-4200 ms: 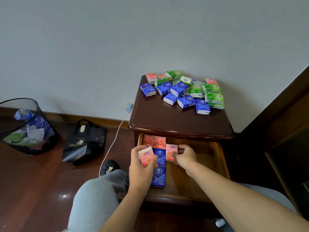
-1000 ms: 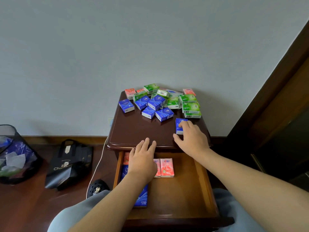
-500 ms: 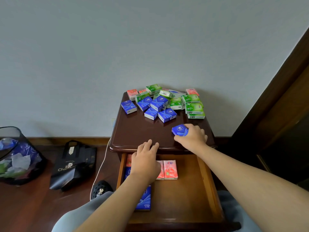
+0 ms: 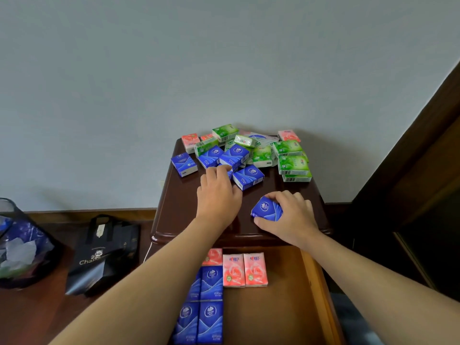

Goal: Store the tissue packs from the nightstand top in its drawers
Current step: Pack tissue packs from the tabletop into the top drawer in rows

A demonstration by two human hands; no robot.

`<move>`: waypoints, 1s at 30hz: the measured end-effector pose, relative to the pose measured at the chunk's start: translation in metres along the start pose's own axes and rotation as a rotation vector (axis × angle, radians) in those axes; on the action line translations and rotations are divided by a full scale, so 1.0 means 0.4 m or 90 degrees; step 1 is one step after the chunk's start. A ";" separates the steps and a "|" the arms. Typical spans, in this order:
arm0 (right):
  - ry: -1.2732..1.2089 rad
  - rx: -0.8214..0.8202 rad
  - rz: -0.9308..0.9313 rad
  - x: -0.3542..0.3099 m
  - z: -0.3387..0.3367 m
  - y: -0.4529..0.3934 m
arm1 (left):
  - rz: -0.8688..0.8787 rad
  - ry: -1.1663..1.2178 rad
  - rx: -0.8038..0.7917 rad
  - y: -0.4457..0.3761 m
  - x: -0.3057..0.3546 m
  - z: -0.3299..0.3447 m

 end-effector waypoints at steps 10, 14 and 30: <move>0.002 0.025 -0.019 0.008 0.011 0.010 | -0.061 -0.094 0.037 -0.200 0.081 0.067; 0.001 0.028 -0.023 0.005 0.012 0.011 | -0.030 -0.126 0.048 -0.215 0.087 0.076; -0.133 -0.085 0.053 -0.036 -0.072 0.023 | -0.049 0.245 -0.014 0.137 -0.086 -0.045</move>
Point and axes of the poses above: each hand's wrist, its own y-axis away from the middle knuckle, its own z-axis out of the palm, x = y × z, the point moved 1 cm from there along -y, towards the middle knuckle, and after that the axes turned 15 degrees about -z, right-handed, at the moved point
